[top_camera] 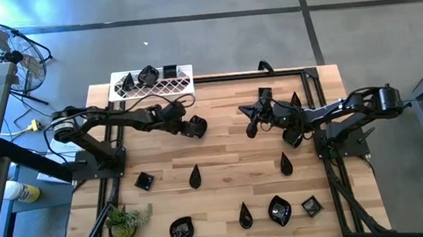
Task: Pick & Place Mini shaped plates
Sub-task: Stack the leaf-shaped plate on top of the leaf-shaped plate on the shelf
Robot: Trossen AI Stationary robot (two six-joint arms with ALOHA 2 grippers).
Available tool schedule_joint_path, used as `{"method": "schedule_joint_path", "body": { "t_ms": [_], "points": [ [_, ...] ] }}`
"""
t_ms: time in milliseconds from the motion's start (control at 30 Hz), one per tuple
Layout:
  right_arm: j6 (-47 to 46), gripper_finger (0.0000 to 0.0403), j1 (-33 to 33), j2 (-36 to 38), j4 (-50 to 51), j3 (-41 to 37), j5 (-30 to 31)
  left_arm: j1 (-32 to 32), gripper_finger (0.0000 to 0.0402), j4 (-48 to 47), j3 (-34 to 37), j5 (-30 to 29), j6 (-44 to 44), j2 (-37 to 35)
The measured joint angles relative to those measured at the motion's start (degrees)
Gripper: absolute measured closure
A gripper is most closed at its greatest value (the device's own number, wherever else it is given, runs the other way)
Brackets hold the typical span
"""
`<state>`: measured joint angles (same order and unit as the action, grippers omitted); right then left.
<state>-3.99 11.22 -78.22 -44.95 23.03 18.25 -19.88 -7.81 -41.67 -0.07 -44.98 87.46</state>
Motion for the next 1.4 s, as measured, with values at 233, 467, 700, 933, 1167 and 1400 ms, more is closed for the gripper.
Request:
{"method": "schedule_joint_path", "body": {
  "t_ms": [233, 467, 700, 933, 1167, 1400],
  "points": [
    [0.0, 0.0395, 0.0, 0.0, 0.0, 0.0, 0.0, 0.0, 0.0315, 0.6, 0.1, -0.6, -0.3, 2.5],
    [0.0, 0.0401, 0.0, 0.0, -0.1, 0.0, 0.2, 0.0, 0.0305, 2.9, 0.0, 0.5, 0.1, 2.9],
    [0.0, 0.0394, 0.0, 0.0, -0.1, 0.0, 0.2, 0.0, 0.0340, 3.8, 0.0, 0.6, 1.6, 2.9],
    [0.0, 0.0401, 0.0, 0.0, -0.1, 0.0, 0.2, 0.0, 0.0395, 3.7, 0.0, 0.6, 3.3, 2.5],
    [0.2, 0.0395, 0.0, 0.0, -0.1, 0.0, 0.2, 0.0, 0.0399, 1.7, 0.0, 4.3, 3.1, -4.1],
    [0.2, 0.0400, 0.0, 0.0, 0.0, 0.0, 0.0, 0.0, 0.0401, -7.2, -0.8, 6.7, 2.1, -17.3]
  ]
}}
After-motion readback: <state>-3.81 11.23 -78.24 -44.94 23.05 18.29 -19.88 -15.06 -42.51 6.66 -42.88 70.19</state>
